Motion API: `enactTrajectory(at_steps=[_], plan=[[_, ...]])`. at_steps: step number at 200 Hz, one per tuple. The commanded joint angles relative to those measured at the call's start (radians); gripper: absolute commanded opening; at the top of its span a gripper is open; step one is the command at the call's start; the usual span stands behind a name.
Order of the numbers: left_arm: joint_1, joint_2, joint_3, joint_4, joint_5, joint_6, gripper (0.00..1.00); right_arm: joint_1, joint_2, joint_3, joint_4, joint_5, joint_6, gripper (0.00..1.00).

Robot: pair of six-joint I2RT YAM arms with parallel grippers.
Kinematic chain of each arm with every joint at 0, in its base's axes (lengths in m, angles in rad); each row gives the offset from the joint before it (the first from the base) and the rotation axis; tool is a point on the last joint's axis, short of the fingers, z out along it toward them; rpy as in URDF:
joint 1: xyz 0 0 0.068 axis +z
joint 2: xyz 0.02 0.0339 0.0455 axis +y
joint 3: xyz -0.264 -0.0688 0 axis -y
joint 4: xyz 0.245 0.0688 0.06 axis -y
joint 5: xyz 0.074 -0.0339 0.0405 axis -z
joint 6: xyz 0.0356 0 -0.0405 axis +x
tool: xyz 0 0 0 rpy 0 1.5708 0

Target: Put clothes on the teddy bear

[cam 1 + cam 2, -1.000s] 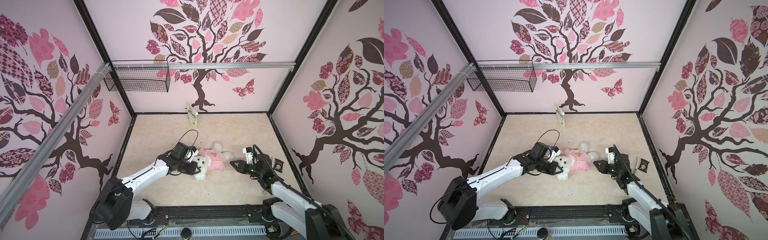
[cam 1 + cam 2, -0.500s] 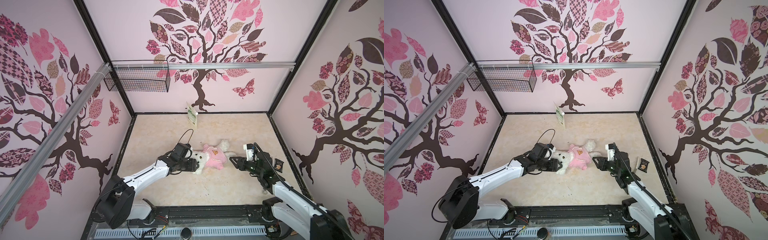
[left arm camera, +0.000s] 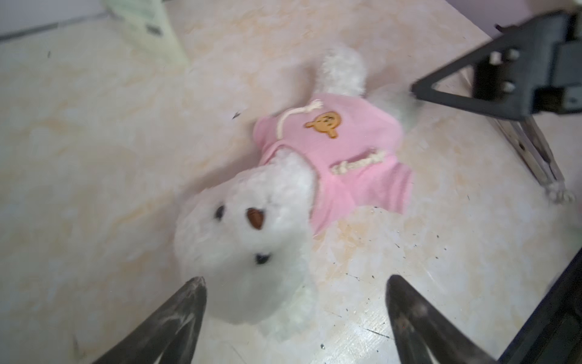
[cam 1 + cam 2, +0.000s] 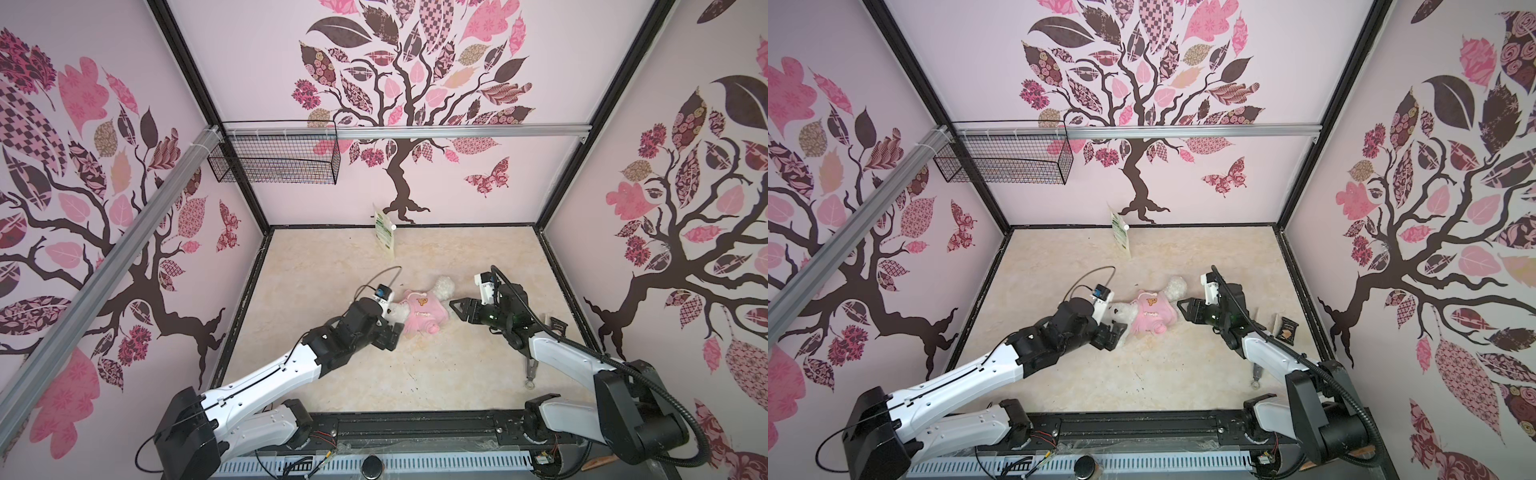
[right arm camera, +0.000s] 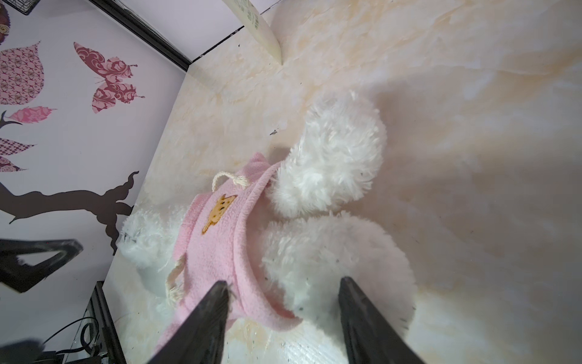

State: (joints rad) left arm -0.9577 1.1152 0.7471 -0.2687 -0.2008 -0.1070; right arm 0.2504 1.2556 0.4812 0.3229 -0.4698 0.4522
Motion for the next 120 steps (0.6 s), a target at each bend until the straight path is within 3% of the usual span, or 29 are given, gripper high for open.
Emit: enactTrajectory(at_steps=[1, 32, 66, 120], plan=[[-0.105, 0.069, -0.036, 0.229, -0.146, 0.397, 0.92, -0.035, 0.001, 0.020, 0.020, -0.011, 0.023, 0.62], [-0.119, 0.259, 0.012, 0.360, -0.169, 0.601, 0.94, -0.158, -0.045, -0.054, 0.106, -0.085, 0.115, 0.72], [-0.120, 0.446, 0.093, 0.469, -0.175, 0.777, 0.96, -0.177, -0.130, -0.108, 0.067, -0.033, 0.110, 0.79], [-0.107, 0.650, 0.208, 0.544, -0.209, 0.857, 0.96, -0.177, -0.223, -0.154, 0.005, -0.001, 0.077, 0.83]])
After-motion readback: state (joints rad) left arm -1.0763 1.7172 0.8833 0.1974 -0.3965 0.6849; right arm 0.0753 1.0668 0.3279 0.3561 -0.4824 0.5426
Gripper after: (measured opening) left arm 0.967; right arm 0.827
